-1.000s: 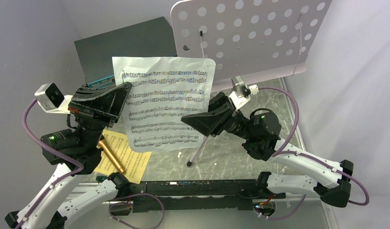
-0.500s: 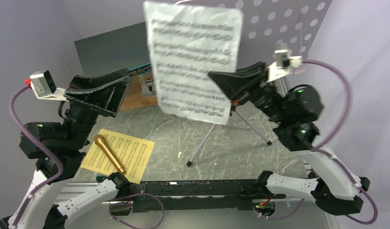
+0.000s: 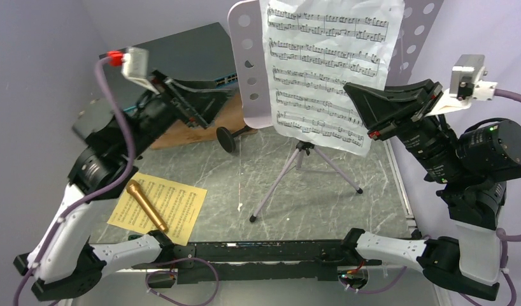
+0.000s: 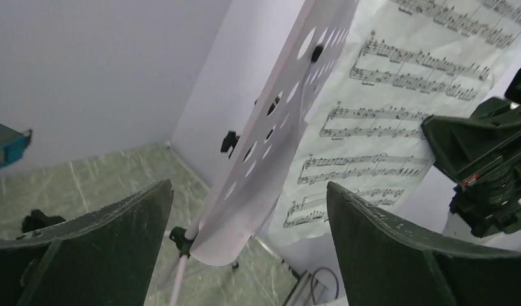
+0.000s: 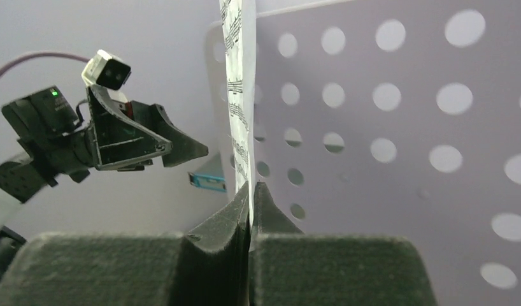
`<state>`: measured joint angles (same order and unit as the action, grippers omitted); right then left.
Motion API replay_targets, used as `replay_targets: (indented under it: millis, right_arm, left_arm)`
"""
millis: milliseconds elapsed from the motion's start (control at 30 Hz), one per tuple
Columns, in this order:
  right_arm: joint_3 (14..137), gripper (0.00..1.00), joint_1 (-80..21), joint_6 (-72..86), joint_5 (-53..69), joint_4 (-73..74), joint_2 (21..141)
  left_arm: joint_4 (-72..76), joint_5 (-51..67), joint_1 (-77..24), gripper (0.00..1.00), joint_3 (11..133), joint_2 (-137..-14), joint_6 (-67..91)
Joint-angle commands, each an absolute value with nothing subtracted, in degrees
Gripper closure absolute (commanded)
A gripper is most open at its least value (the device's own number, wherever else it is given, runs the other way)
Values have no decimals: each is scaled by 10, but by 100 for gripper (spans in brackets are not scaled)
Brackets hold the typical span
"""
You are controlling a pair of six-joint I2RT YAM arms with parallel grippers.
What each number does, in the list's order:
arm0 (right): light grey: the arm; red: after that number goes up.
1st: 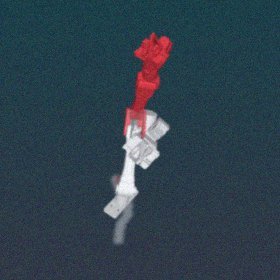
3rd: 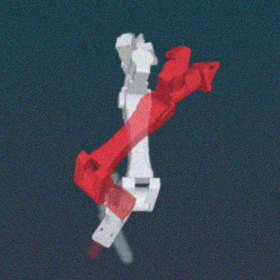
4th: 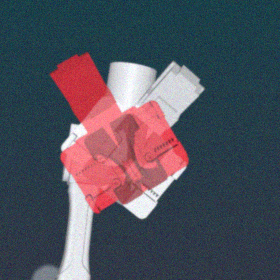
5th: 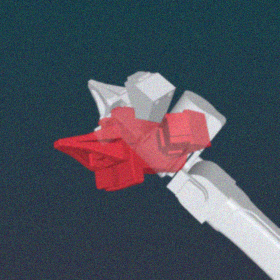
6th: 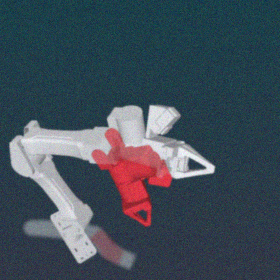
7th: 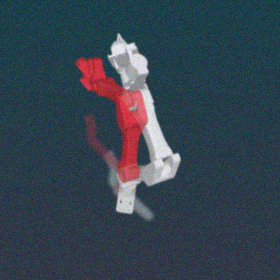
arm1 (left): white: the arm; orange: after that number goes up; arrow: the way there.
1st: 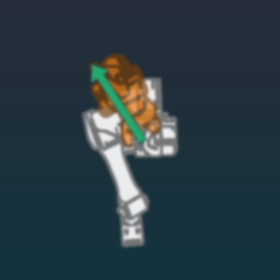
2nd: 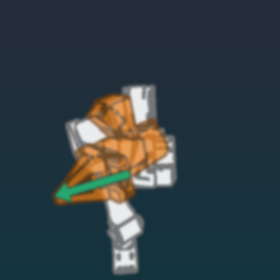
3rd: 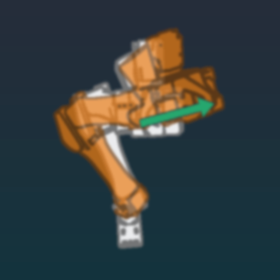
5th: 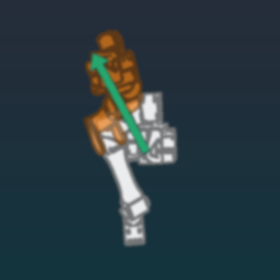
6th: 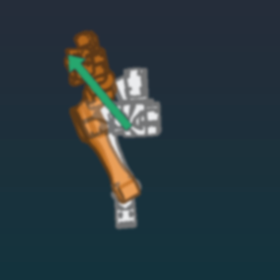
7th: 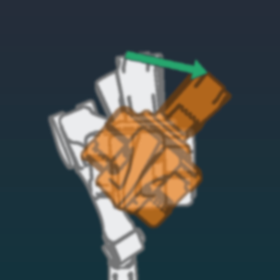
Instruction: Set up the instrument practice props
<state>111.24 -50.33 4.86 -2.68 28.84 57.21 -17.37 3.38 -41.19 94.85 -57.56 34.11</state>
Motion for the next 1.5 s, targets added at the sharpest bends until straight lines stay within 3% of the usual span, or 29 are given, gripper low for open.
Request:
replay_targets:
  millis: [0, 300, 700, 1067, 1467]
  right_arm:
    - [1111, 100, -501, 11, -90, 350, 561]
    - [1147, 100, -502, -16, -160, 358, 575]
    - [1125, 100, -503, -37, -180, 296, 551]
    - [1098, 100, -502, -33, -140, 204, 577]
    - [1081, 100, -502, -33, -137, 179, 582]
  left_arm:
    - [-177, 123, -414, 6, 973, -608, 355]
    - [-144, 197, -414, 18, 973, -639, 399]
    - [-142, 134, -414, 13, 936, -593, 399]
    - [-82, 315, -414, 16, 982, -655, 465]
    - [-77, 299, -424, 34, 986, -694, 500]
